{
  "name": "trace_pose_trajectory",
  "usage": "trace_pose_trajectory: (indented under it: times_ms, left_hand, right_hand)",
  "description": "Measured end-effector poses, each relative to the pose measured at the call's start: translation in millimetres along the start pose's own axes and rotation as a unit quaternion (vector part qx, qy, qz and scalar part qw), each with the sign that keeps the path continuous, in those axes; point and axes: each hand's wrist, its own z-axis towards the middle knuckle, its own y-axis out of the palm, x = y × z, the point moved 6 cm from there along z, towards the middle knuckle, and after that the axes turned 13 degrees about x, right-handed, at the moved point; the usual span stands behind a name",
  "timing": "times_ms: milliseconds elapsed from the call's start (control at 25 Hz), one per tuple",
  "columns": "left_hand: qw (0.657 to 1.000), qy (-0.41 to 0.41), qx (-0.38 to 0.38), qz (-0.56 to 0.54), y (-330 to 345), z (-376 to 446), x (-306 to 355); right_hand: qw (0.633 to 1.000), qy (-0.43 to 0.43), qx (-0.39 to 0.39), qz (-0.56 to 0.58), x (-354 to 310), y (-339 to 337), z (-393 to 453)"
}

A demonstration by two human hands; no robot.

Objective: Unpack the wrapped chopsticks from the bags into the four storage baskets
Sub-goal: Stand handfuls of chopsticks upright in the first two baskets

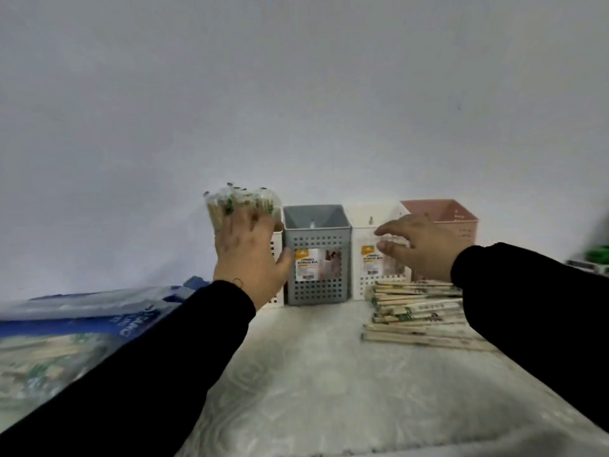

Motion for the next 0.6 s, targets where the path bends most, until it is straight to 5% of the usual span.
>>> trace_pose_trajectory:
  times_ms: [280,600]
  left_hand:
    - [0.914,0.157,-0.362,-0.099,70,-70,155]
    - [0.908,0.182,-0.378,-0.007,112,-95,190]
  right_hand:
    - [0.994,0.098,-0.048,0.008,121,5,-50]
    - [0.996,0.073,-0.025,0.044,153,29,-49]
